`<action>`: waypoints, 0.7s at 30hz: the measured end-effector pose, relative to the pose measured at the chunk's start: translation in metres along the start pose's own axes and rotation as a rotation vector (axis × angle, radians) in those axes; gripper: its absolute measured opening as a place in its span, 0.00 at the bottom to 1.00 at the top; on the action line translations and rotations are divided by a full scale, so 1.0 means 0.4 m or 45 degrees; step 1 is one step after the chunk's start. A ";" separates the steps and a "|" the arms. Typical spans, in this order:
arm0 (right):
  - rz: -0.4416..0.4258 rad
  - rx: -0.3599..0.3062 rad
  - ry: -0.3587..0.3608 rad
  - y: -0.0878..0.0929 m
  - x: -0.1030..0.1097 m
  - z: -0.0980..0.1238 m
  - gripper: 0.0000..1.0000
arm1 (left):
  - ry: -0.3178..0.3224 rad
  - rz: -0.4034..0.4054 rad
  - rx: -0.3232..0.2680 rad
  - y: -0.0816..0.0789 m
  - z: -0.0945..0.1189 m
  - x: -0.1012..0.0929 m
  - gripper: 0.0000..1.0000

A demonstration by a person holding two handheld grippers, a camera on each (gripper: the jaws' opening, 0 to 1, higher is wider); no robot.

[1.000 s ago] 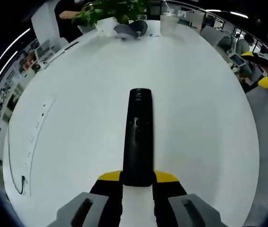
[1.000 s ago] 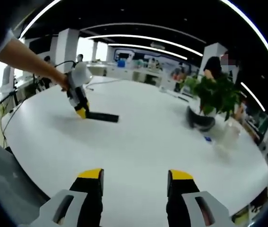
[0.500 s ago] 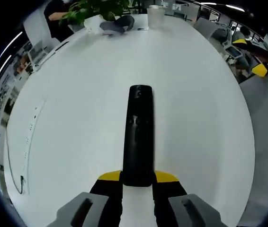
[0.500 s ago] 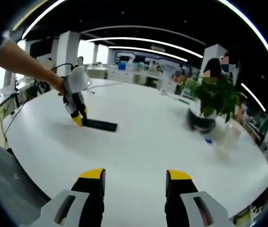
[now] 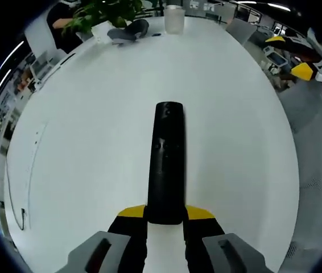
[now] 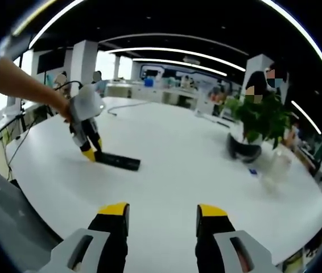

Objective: Press the specified remote control buttons in sequence, fully releasing each button before pressing the next.

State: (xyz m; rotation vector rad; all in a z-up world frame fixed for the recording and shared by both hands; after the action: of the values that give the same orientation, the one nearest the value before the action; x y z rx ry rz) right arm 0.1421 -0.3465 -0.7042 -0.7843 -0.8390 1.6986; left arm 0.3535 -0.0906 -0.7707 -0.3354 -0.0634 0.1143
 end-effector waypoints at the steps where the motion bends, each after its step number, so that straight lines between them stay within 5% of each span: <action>1: 0.000 0.001 -0.003 0.000 0.000 0.001 0.44 | 0.001 0.000 0.001 0.000 0.000 -0.005 0.23; 21: 0.007 0.019 -0.097 -0.004 0.017 0.000 0.32 | -0.008 0.016 -0.024 0.007 0.009 -0.143 0.23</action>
State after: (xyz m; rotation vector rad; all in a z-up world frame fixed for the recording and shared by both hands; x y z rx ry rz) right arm 0.1413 -0.3394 -0.7037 -0.7161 -0.8760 1.7468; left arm 0.2961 -0.0936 -0.7706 -0.3541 -0.0684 0.1271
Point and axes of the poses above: the point that each gripper's makers call its tool centre point, and the gripper's own axes: z roughly backward along the fingers, x roughly to its left, y roughly out of its underside, the point moved 10 cm from there along z, roughly backward along the fingers, and after that the axes turned 3 degrees about -z, right-handed, at the moved point
